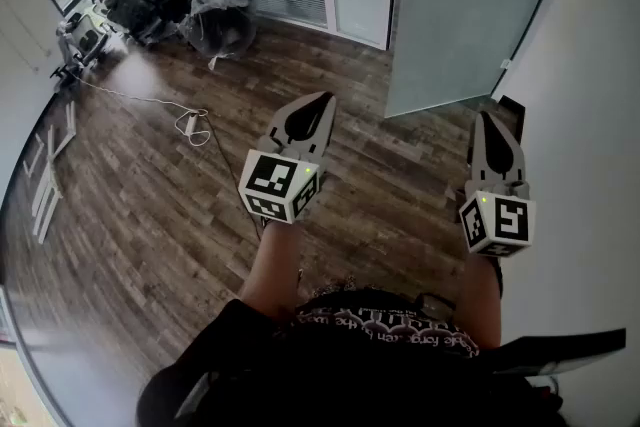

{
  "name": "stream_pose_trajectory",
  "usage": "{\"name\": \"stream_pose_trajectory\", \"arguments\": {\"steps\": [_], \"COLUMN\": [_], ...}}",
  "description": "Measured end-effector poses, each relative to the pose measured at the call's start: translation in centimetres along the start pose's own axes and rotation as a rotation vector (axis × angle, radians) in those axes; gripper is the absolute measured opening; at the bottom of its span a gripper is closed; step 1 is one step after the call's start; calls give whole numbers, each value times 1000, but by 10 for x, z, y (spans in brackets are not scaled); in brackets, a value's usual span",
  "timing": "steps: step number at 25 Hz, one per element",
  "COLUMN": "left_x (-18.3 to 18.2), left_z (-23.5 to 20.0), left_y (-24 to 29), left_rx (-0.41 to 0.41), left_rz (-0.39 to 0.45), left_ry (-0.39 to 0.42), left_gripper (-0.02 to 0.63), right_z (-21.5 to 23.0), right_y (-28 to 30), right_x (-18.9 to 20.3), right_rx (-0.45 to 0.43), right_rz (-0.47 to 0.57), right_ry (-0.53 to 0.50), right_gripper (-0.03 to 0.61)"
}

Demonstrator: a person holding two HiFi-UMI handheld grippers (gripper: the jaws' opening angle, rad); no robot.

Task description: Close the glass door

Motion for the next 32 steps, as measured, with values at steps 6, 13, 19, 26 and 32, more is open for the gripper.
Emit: {"name": "stream_pose_trajectory", "arguments": {"steps": [6, 13, 19, 26, 32], "left_x": [2, 4, 6, 8, 13], "left_z": [-1, 2, 5, 13, 19], "left_y": [-5, -2, 0, 8, 15], "left_rx": [-7, 1, -4, 3, -10], "left_rz": [-11, -15, -10, 9, 9], "left_ry": [-3, -4, -8, -37, -51], "left_gripper": [2, 2, 2, 2, 2], "right_z": [-3, 2, 8, 20, 29], "right_y": [-1, 2, 3, 4, 9], "right_x": [2, 7, 9, 15, 19], "right_rx": [-8, -11, -30, -93, -177], "right_rz": [-4, -9, -3, 24, 39], "right_ry": [7, 22, 38, 43, 34], "right_gripper": [3, 3, 3, 3, 3]}}
Point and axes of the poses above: the fingertips, and each gripper's own axes: y forward along the fingers, z to its right, x out of its underside, the point moved 9 cm from there along -y, backward along the fingers, and after that the axes turned 4 degrees about x, right-handed, at the moved point
